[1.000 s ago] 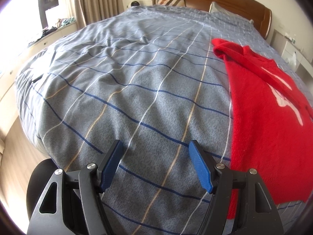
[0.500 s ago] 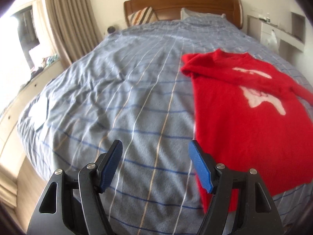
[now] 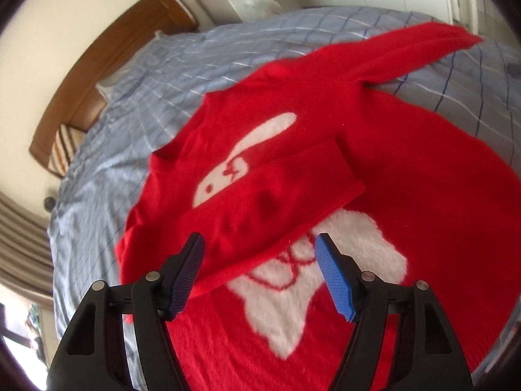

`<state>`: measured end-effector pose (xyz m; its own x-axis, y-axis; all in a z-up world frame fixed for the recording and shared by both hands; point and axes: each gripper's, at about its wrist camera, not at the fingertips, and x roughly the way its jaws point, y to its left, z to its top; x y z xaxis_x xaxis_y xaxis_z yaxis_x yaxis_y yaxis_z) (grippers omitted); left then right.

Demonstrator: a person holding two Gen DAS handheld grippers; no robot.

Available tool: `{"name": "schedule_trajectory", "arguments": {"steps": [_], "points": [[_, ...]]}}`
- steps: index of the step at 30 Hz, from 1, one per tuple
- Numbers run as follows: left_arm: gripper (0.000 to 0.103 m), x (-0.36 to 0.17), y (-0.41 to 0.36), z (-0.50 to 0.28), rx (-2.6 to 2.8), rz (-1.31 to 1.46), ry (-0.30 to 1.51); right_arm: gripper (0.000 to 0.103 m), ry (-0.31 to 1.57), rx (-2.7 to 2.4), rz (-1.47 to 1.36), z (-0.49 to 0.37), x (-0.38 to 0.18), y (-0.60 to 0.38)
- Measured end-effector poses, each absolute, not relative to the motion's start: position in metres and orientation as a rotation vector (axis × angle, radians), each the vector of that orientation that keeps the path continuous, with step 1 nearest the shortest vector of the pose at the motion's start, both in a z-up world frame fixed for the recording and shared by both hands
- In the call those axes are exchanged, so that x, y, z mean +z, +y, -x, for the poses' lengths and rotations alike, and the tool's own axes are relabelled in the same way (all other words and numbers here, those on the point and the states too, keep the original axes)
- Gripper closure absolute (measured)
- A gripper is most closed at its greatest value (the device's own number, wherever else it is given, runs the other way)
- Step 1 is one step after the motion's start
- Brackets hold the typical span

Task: Fold small clothes
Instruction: 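Grasp a sleeve cuff with the left gripper and stretch it out flat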

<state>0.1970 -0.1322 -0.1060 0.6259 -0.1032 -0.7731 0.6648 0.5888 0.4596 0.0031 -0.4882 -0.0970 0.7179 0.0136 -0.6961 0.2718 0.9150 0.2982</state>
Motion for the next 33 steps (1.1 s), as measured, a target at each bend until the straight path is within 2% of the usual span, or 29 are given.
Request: {"name": "schedule_trajectory", "arguments": {"steps": [3, 5, 6, 7, 8, 11, 14, 17, 20, 25, 28, 33], "points": [[0.03, -0.124, -0.15, -0.206, -0.566, -0.89, 0.793, 0.074, 0.753, -0.132, -0.373, 0.003, -0.105, -0.466], [0.034, -0.129, -0.154, -0.205, -0.598, -0.901, 0.779, 0.074, 0.742, -0.117, -0.382, 0.005, -0.107, -0.458], [0.05, -0.129, -0.156, -0.205, -0.621, -0.888, 0.788, 0.074, 0.74, -0.115, -0.378, 0.005, -0.107, -0.456], [0.085, -0.127, -0.157, -0.207, -0.65, -0.845, 0.824, 0.074, 0.743, -0.112, -0.363, 0.005, -0.108, -0.453], [0.102, -0.124, -0.155, -0.21, -0.651, -0.795, 0.854, 0.074, 0.747, -0.11, -0.346, 0.005, -0.11, -0.45], [0.101, -0.104, -0.14, -0.216, -0.615, -0.633, 0.837, 0.074, 0.753, -0.107, -0.322, 0.002, -0.111, -0.444], [0.101, -0.066, -0.087, -0.233, -0.506, -0.362, 0.804, 0.074, 0.747, -0.113, -0.299, 0.002, -0.112, -0.439], [0.101, -0.033, 0.006, -0.256, -0.291, -0.091, 0.77, 0.074, 0.728, -0.12, -0.281, 0.003, -0.11, -0.437], [0.101, -0.022, 0.11, -0.263, 0.012, 0.082, 0.739, 0.074, 0.731, -0.114, -0.268, 0.0, -0.112, -0.434], [0.101, -0.053, 0.236, -0.244, 0.448, 0.179, 0.767, 0.074, 0.749, -0.102, -0.252, -0.003, -0.115, -0.428], [0.101, -0.084, 0.278, -0.232, 0.584, 0.223, 0.82, 0.074, 0.761, -0.098, -0.233, -0.006, -0.118, -0.425], [0.101, -0.124, 0.303, -0.208, 0.63, 0.325, 0.87, 0.074, 0.78, -0.111, -0.222, -0.008, -0.122, -0.424]]}}
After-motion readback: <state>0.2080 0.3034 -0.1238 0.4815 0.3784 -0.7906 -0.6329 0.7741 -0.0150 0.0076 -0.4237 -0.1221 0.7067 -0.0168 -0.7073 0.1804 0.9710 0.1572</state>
